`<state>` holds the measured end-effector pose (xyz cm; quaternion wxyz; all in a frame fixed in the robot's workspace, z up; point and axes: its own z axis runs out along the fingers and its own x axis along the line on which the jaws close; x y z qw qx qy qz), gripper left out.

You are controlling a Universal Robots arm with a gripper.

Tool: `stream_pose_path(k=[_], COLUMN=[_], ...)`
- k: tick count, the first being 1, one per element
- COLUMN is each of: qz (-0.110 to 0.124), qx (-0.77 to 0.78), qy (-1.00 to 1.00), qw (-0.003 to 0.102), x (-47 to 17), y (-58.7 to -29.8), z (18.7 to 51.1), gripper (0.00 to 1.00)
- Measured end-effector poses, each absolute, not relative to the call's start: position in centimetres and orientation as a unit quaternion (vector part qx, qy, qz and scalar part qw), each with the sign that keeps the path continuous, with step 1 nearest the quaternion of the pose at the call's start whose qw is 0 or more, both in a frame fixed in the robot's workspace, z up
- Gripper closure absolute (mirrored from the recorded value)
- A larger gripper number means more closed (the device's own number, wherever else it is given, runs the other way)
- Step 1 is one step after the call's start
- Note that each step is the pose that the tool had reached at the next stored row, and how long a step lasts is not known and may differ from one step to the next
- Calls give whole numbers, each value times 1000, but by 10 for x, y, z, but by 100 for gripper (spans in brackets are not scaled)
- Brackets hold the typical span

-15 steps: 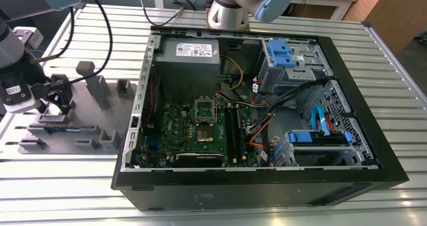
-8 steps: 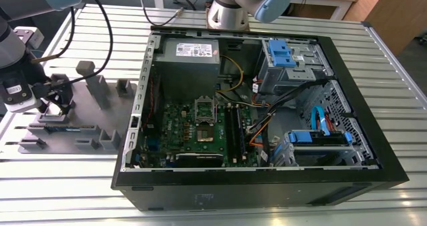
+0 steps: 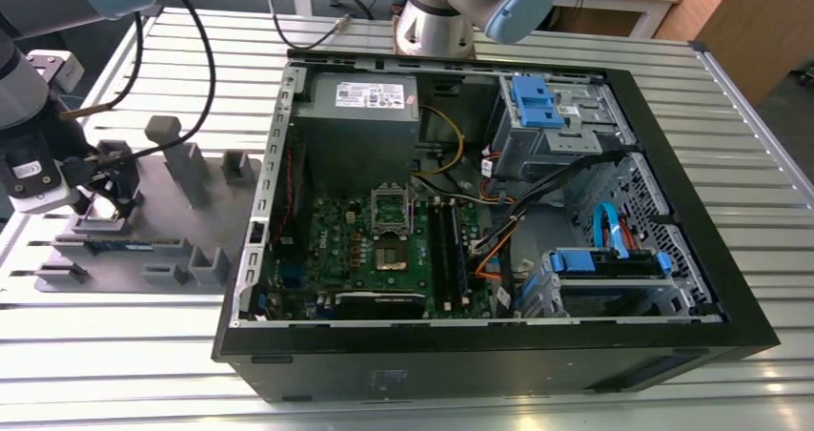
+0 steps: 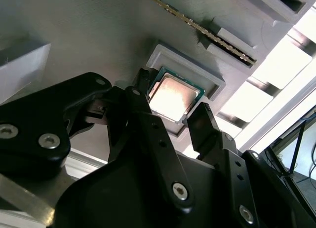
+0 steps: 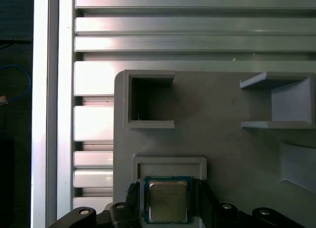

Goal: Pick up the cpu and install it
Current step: 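Pick up the cpu and move it towards the insertion slot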

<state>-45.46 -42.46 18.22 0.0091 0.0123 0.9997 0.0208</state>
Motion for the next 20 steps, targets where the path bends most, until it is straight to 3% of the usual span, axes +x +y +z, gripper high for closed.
stream_pose_path(k=[20], qz=[17], qx=[12], qy=[1000], qw=[9], x=[-455], y=[-425], z=[183], gripper=[41])
